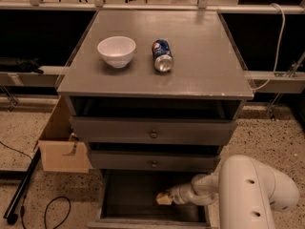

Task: Place orange into bottom drawer

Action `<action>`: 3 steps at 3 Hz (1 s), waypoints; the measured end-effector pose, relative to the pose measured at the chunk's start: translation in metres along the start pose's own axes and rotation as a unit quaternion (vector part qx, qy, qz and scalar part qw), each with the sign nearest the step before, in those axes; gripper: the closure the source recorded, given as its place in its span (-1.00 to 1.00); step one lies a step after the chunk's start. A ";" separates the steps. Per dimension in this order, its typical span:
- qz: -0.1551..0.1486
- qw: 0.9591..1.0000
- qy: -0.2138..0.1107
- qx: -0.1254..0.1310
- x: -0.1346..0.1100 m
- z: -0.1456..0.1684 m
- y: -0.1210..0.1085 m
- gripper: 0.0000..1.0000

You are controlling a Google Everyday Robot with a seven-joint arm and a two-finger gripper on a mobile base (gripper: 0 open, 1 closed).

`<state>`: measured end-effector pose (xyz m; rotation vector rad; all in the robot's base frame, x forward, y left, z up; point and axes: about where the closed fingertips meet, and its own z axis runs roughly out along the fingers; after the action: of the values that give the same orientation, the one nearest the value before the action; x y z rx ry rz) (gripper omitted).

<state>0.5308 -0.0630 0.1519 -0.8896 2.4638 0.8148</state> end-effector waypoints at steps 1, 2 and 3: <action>0.000 1.000 0.001 0.000 0.000 0.001 0.000 0.92; 0.000 1.000 0.001 0.000 0.001 0.001 0.000 0.46; 0.000 1.000 0.001 0.000 0.001 0.001 0.000 0.00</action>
Offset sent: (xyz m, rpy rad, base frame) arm 0.0001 0.0000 -0.0010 -0.0016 0.0018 0.0009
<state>0.5308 -0.0630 0.1509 -0.8910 2.4661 0.8145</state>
